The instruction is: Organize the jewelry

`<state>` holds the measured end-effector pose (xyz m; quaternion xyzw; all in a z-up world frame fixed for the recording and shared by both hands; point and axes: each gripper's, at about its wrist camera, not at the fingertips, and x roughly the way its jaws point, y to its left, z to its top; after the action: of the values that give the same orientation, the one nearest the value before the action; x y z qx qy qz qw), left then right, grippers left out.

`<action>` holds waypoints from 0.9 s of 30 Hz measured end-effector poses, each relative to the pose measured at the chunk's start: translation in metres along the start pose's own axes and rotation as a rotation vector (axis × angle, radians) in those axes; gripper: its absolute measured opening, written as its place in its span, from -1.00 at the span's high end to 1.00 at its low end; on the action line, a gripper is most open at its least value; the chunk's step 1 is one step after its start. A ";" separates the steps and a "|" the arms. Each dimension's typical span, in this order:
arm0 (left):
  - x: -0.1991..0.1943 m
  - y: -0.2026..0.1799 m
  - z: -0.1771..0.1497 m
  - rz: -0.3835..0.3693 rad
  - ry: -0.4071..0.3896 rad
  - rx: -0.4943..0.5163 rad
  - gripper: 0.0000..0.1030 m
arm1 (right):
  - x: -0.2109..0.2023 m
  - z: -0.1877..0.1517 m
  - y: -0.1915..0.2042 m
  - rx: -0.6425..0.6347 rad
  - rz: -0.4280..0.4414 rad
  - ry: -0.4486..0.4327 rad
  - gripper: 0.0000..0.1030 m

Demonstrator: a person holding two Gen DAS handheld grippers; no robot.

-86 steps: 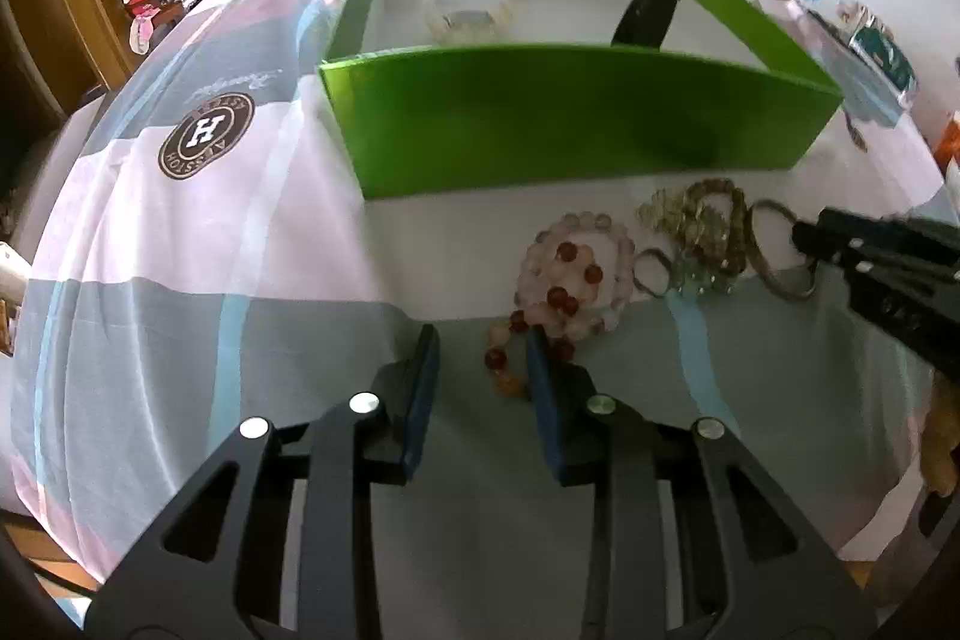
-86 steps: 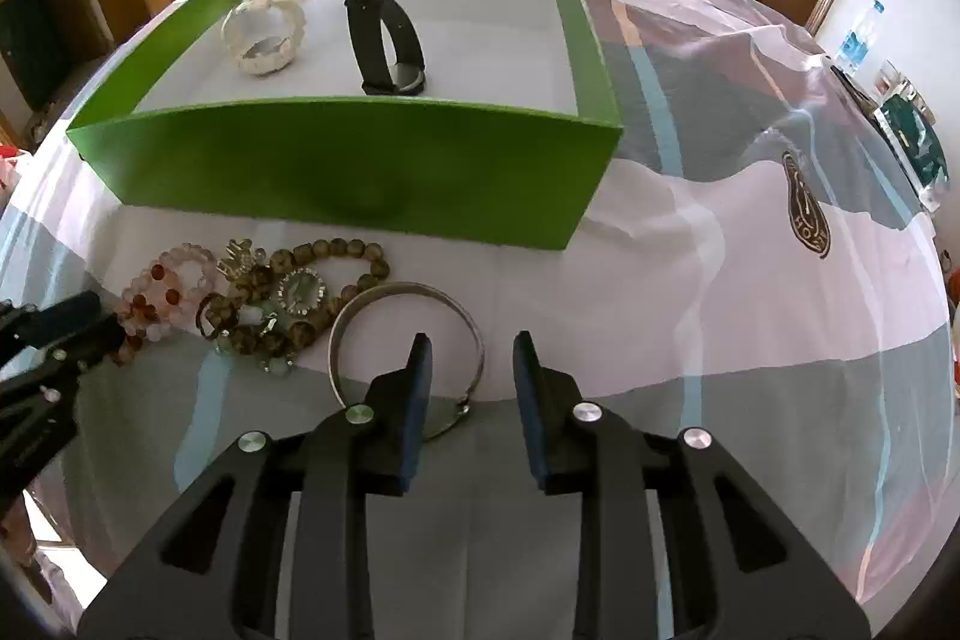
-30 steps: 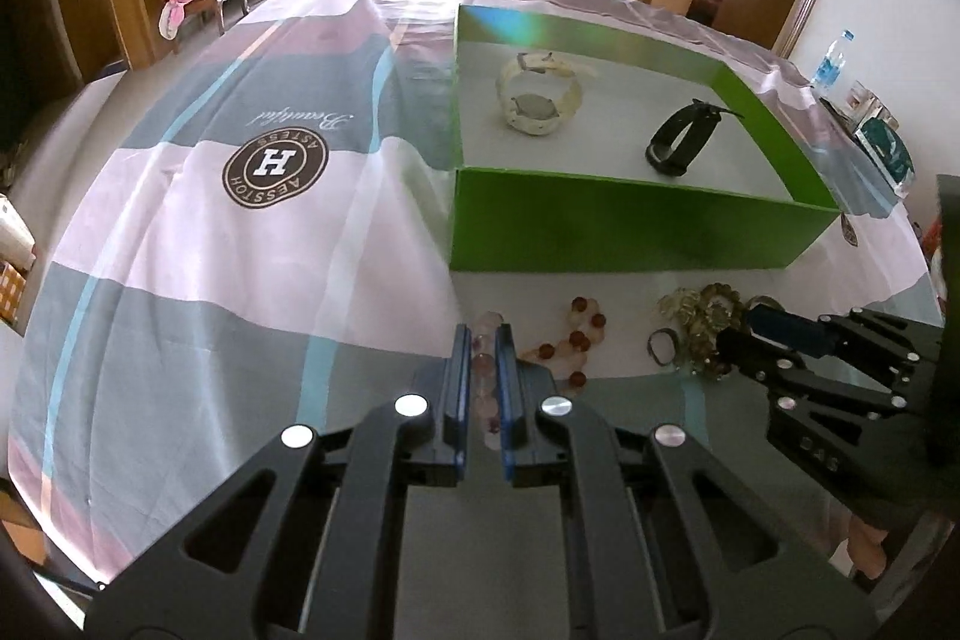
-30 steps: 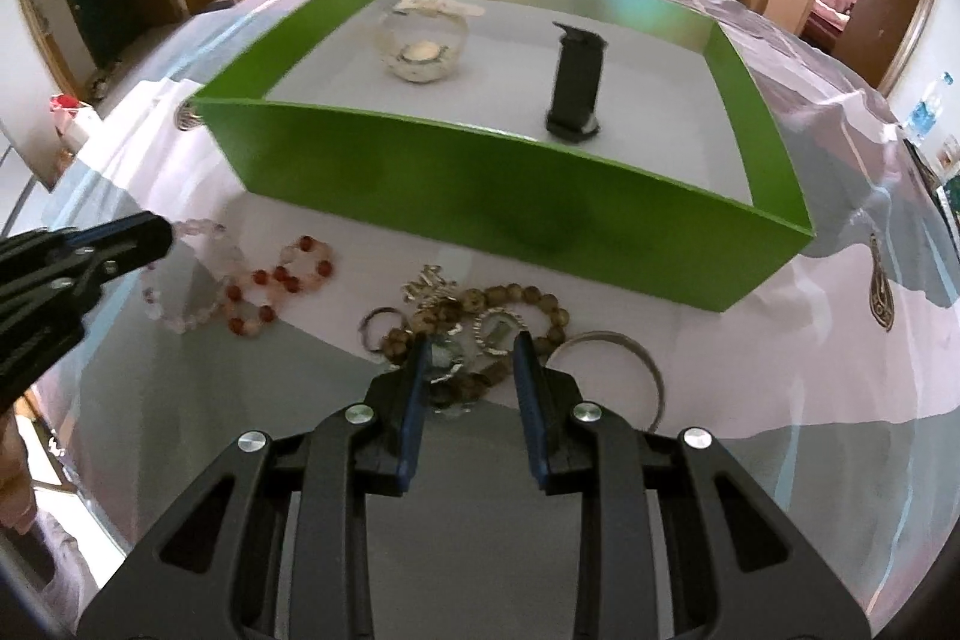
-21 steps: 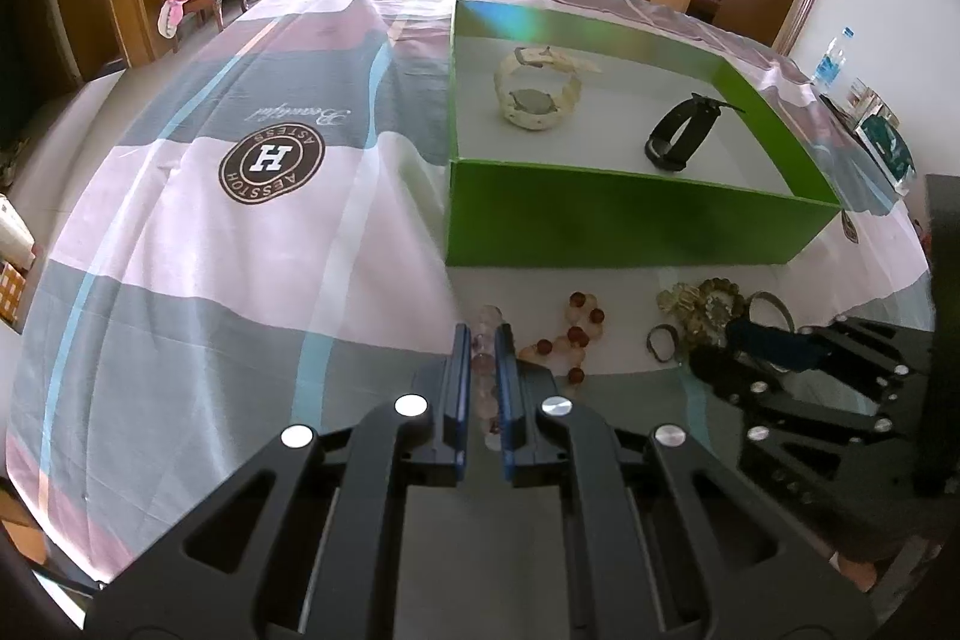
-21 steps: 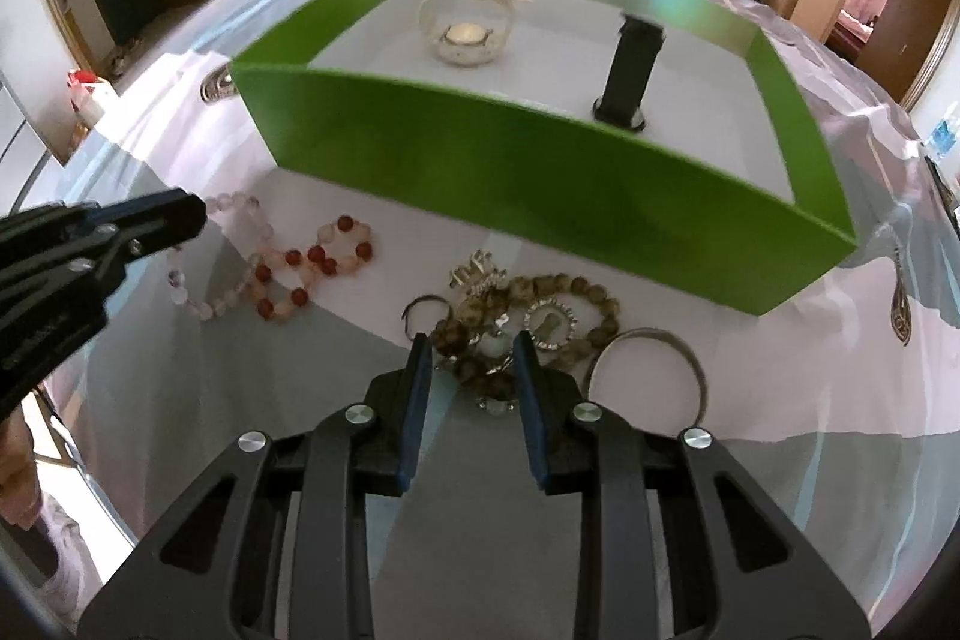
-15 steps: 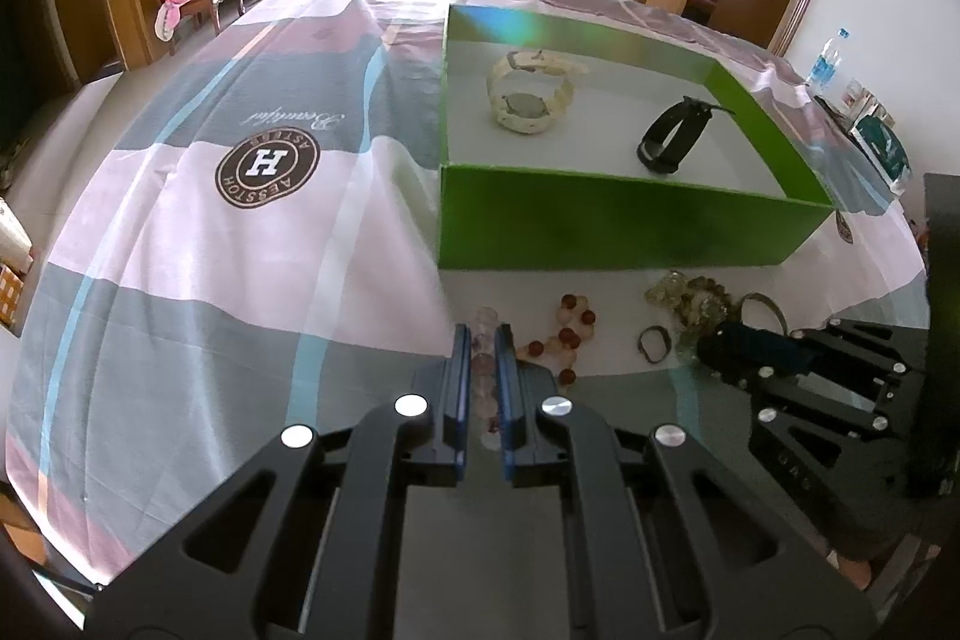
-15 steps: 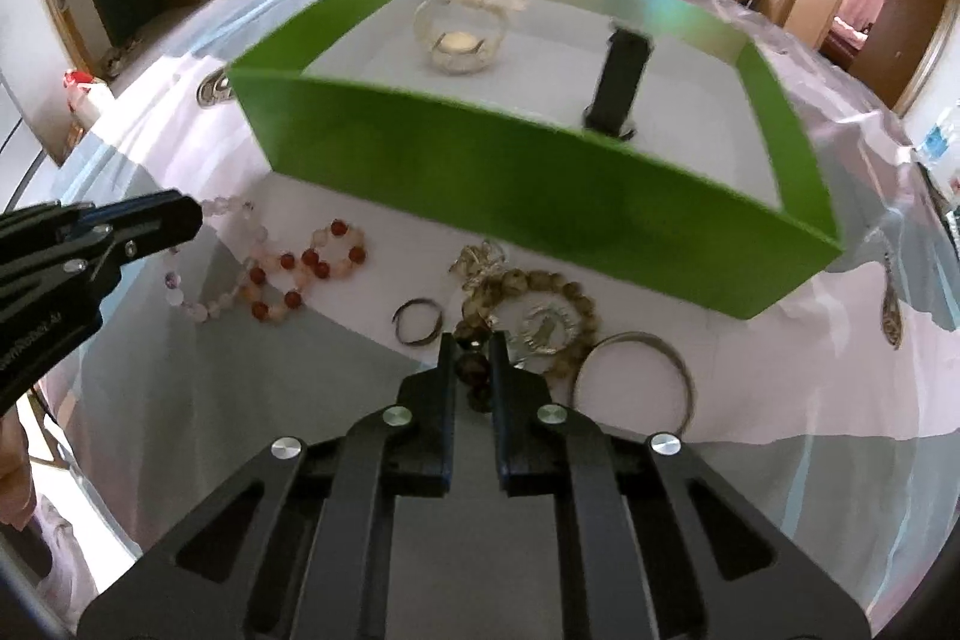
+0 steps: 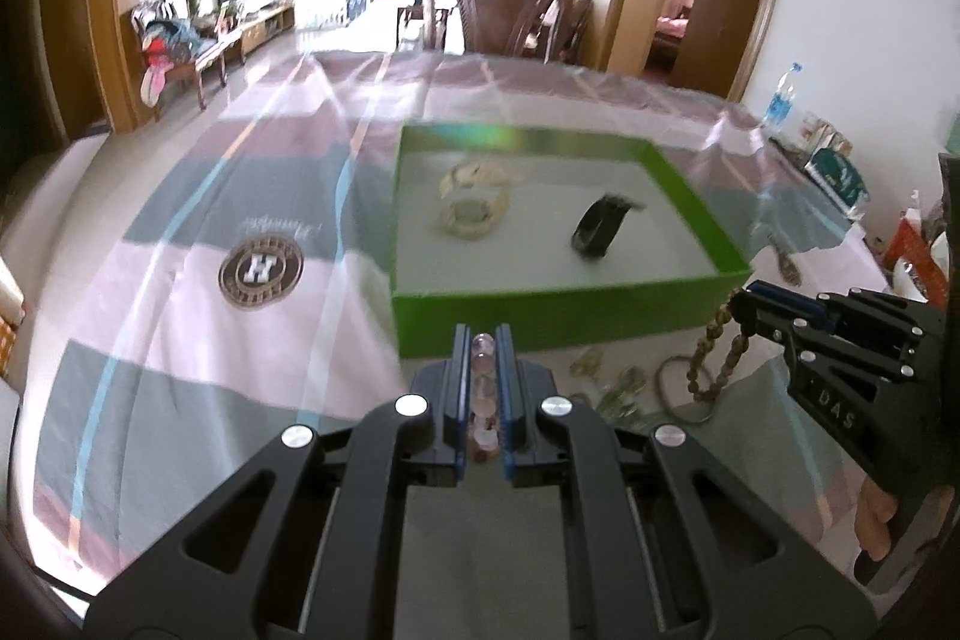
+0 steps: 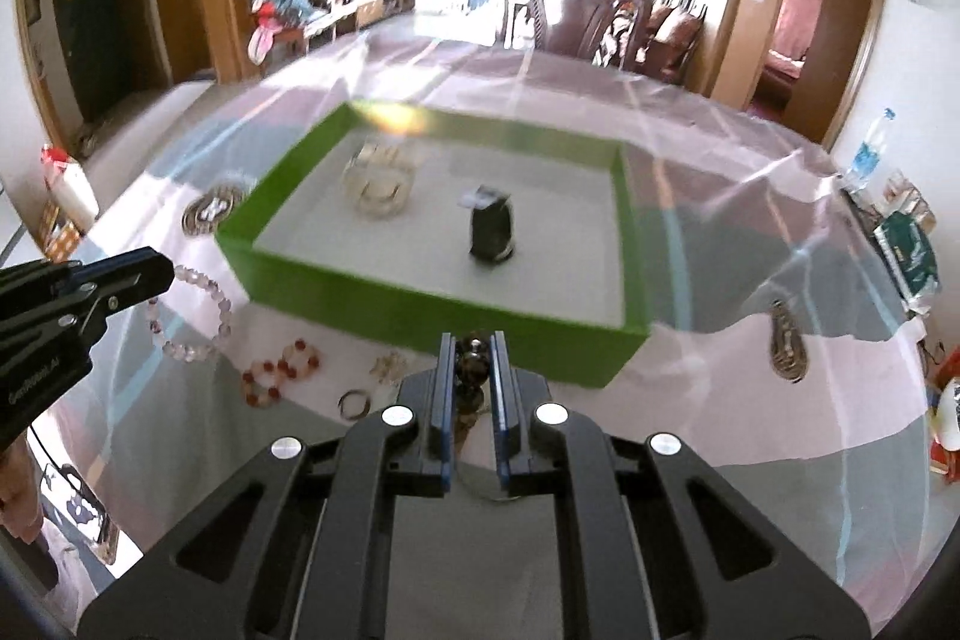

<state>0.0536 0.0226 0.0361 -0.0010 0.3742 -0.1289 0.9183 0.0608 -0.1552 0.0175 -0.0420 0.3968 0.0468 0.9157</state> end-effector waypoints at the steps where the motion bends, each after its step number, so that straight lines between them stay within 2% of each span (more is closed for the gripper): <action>1: -0.004 -0.003 0.002 -0.006 -0.012 0.008 0.83 | -0.003 0.001 -0.002 0.006 -0.001 -0.006 0.79; 10: -0.012 -0.016 0.004 -0.034 -0.026 0.030 0.83 | -0.001 -0.007 -0.006 0.028 0.018 0.015 0.79; 16: -0.012 -0.017 0.022 -0.020 -0.058 0.031 0.83 | -0.013 0.009 -0.009 0.039 0.009 -0.053 0.79; 19: -0.011 -0.015 0.040 -0.046 -0.083 0.020 0.83 | -0.017 0.026 -0.013 0.049 -0.018 -0.096 0.79; 24: 0.016 -0.017 0.076 -0.060 -0.090 0.005 0.83 | -0.013 0.060 -0.023 0.074 -0.038 -0.182 0.79; 27: 0.048 -0.024 0.090 -0.040 -0.056 0.010 0.83 | 0.014 0.075 -0.029 0.099 -0.070 -0.173 0.79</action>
<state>0.1430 -0.0202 0.0706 -0.0075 0.3474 -0.1492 0.9257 0.1277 -0.1745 0.0593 -0.0061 0.3163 -0.0013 0.9486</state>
